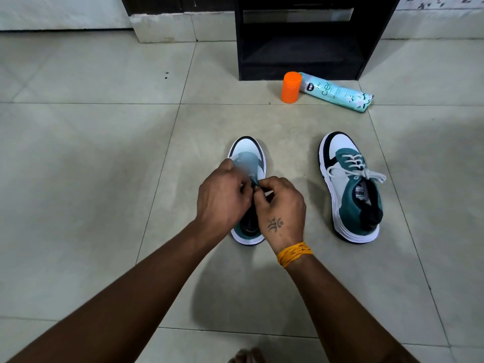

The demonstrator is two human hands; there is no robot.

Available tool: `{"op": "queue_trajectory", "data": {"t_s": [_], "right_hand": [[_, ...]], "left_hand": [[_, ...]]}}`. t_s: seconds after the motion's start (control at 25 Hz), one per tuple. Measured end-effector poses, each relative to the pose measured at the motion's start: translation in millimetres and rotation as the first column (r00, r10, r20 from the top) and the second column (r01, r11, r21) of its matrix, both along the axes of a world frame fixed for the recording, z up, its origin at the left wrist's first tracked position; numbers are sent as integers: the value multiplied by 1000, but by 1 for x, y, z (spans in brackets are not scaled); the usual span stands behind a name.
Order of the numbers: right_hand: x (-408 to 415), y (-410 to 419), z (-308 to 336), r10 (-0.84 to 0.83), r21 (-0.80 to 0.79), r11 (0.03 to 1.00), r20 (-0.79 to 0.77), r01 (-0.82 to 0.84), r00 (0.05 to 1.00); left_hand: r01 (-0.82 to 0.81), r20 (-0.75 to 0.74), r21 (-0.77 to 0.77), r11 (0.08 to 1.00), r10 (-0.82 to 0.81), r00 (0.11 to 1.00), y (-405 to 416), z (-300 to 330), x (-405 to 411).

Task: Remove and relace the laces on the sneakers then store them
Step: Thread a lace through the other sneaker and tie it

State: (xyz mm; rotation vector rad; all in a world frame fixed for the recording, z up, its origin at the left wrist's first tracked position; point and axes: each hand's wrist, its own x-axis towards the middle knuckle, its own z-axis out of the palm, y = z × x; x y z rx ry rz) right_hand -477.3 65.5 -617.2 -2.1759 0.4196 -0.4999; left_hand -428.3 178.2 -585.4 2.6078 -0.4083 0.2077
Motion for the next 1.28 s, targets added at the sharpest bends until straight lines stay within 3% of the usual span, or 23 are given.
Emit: {"op": "queue_trajectory", "data": {"t_s": [0.32, 0.52, 0.68, 0.8, 0.88, 0.96, 1.04, 1.16, 1.28], "right_hand": [[1, -6, -1, 26, 127, 991, 36, -30, 999], [15, -20, -1, 161, 160, 973, 44, -166, 986], [22, -24, 1, 233, 58, 971, 26, -234, 972], [20, -30, -8, 98, -12, 995, 5, -98, 995], [19, -40, -17, -79, 1, 997, -90, 80, 993], [15, -47, -21, -155, -7, 988, -184, 156, 971], [11, -45, -16, -118, -81, 991, -153, 106, 981], [9, -30, 0, 131, -220, 965, -56, -141, 990], [13, -22, 0, 244, -279, 925, -81, -257, 966]], "left_hand": [[-51, -6, -171, 984, 51, 999, -5, -9, 0], [-71, -18, -249, 966, 68, 998, -1, -17, -4], [-60, -14, -284, 957, 58, 998, 4, -19, -7], [-55, -1, -328, 943, 58, 998, 11, -20, -16], [-75, -27, -350, 934, 70, 997, 17, -21, -20], [-119, -83, -370, 921, 95, 992, 20, -24, -20], [-173, -141, -404, 898, 125, 982, 20, -26, -20], [-241, -204, -478, 845, 160, 966, 19, -27, -23], [-294, -250, -504, 812, 188, 950, 19, -27, -25]]}}
